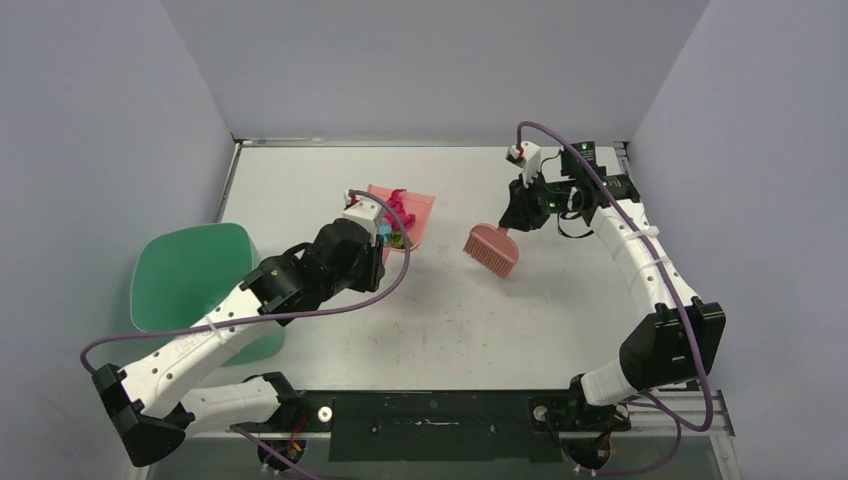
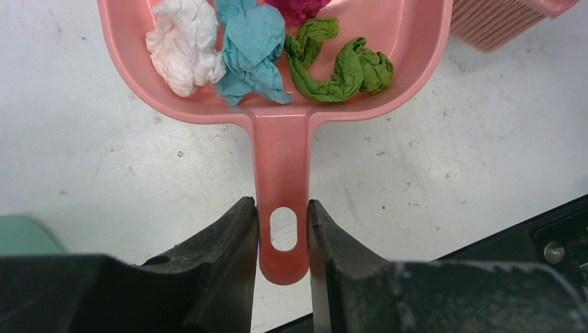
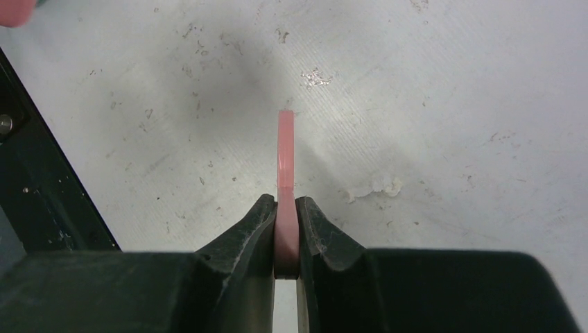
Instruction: Sweep away the paper scraps from the table
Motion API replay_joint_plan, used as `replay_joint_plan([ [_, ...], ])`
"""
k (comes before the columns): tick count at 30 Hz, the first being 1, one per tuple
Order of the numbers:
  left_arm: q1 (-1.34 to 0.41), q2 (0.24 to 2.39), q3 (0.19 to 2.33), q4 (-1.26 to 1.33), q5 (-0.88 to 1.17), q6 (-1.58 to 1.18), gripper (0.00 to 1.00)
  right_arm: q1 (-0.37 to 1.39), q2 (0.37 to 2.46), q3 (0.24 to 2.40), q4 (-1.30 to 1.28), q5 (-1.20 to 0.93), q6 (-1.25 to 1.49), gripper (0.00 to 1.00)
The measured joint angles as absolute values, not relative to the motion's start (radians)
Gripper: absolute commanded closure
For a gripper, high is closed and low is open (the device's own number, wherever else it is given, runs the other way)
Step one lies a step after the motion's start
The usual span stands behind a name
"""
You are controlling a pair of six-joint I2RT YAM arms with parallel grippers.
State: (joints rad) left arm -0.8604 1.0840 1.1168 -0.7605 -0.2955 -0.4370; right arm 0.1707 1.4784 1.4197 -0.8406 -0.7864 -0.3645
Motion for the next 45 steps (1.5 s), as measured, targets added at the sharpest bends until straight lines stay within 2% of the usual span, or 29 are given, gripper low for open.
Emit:
replay_joint_plan([
  [11, -0.861, 1.045, 1.267, -0.922, -0.446, -0.521, 1.00, 0.171, 1.478, 1.366, -0.757, -0.819, -0.319, 0.95],
  [22, -0.861, 0.825, 1.268, -0.956, -0.622, -0.623, 1.00, 0.171, 1.478, 1.338, -0.739, -0.823, -0.309, 0.95],
  [37, -0.860, 0.479, 1.143, -0.946, -0.846, -0.844, 1.00, 0.171, 1.480, 1.324, -0.731, -0.832, -0.309, 0.95],
  [45, -0.861, 0.315, 1.084, -0.946, -0.880, -1.103, 1.00, 0.171, 1.480, 1.322, -0.732, -0.832, -0.315, 0.95],
])
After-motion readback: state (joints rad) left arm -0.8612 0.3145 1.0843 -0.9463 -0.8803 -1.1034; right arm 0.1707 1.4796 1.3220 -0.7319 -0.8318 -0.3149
